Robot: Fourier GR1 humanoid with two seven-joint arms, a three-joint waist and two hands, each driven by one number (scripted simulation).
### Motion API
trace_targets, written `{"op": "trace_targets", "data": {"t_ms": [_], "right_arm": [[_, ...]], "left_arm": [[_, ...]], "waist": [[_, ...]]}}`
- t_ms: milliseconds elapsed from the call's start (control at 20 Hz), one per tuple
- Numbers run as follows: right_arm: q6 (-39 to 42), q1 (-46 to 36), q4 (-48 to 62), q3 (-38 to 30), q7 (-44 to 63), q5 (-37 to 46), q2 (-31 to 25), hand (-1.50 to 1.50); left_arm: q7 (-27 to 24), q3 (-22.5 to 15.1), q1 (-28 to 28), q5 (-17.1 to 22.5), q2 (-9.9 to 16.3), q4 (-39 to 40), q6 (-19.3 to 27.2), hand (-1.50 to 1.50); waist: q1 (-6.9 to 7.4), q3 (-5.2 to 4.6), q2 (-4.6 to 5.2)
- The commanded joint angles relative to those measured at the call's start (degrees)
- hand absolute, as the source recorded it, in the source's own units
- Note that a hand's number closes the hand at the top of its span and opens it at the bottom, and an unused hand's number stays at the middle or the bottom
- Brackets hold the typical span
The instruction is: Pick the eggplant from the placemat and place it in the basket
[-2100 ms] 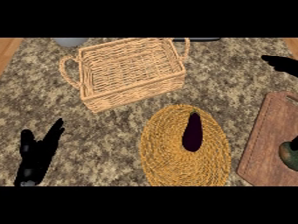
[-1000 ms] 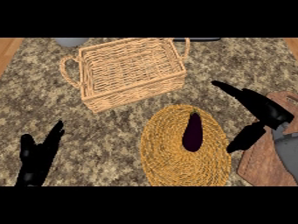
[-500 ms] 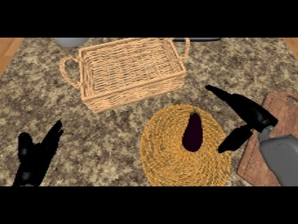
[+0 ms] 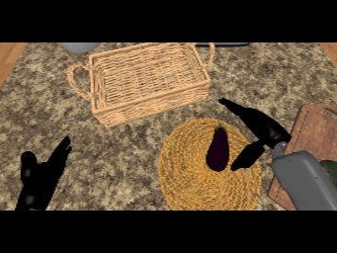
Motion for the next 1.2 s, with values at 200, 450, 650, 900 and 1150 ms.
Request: {"op": "trace_targets", "data": {"t_ms": [200,450,650,900,1150], "right_arm": [[3.0,1.8,0.7,1.9,1.9,3.6,0.7,-1.50],[0.6,-0.7,7.5,0.8,-2.4,5.4,3.2,-1.50],[-1.6,1.6,5.5,0.8,-3.4,6.7,4.7,-1.50],[-3.7,-0.3,9.9,1.2,-2.6,9.8,7.8,-1.50],[-3.2,-1.0,10.5,1.2,-9.5,12.1,3.1,1.50]], "left_arm": [[2.3,0.4,0.7,-0.8,-0.9,2.6,-1.0,0.00],[2.3,1.0,-1.4,-1.3,-2.5,4.4,-0.7,0.00],[1.2,-0.1,1.5,-3.3,-3.8,2.4,0.0,0.00],[2.2,2.9,0.1,-1.5,-1.7,3.3,-3.4,0.00],[1.7,1.6,0.1,-3.7,-4.3,3.7,-1.3,0.00]], "waist": [[-0.20,-0.51,0.26],[-0.02,-0.50,0.38],[-0.08,-0.50,0.31],[-0.05,-0.50,0.33],[-0.11,-0.50,0.35]]}}
